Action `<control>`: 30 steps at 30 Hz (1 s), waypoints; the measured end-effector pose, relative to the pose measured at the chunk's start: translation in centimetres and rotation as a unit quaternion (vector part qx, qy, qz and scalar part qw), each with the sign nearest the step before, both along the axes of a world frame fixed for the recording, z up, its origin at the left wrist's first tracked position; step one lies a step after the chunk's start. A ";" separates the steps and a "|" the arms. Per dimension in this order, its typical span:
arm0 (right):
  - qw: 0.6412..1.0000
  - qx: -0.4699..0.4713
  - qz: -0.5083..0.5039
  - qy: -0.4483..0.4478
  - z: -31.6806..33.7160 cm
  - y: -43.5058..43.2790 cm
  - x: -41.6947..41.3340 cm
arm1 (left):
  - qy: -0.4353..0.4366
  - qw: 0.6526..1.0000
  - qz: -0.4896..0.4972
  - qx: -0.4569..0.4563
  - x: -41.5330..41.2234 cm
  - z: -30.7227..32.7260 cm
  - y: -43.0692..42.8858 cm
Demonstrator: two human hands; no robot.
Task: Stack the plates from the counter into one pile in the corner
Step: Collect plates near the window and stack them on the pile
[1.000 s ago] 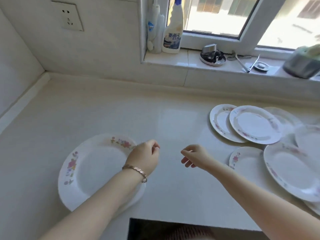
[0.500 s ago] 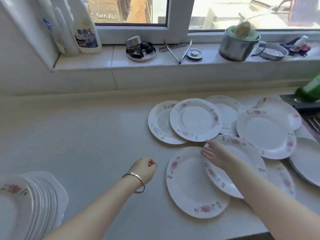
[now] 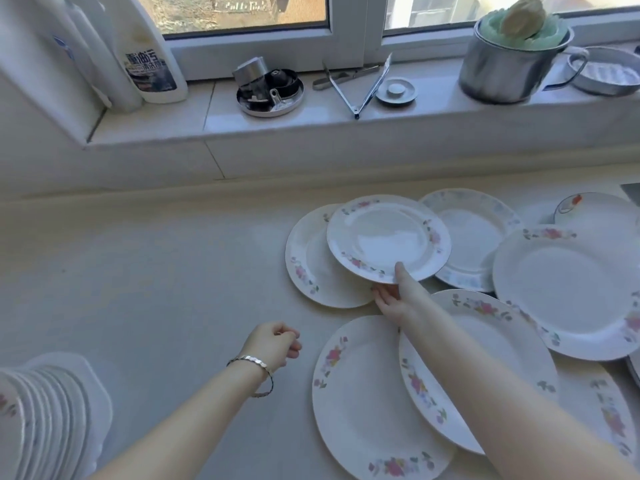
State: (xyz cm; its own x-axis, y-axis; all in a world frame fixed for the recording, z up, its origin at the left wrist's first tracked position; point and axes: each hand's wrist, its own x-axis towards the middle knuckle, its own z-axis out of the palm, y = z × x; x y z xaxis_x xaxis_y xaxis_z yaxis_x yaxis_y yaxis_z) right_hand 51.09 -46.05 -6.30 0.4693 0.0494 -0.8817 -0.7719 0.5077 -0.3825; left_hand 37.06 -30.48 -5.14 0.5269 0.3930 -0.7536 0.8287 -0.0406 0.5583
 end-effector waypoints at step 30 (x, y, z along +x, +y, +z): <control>0.958 0.105 0.150 -0.219 6.4 -0.7 -4.9 | -0.187 0.936 0.293 -0.051 -3.1 5.6 7.8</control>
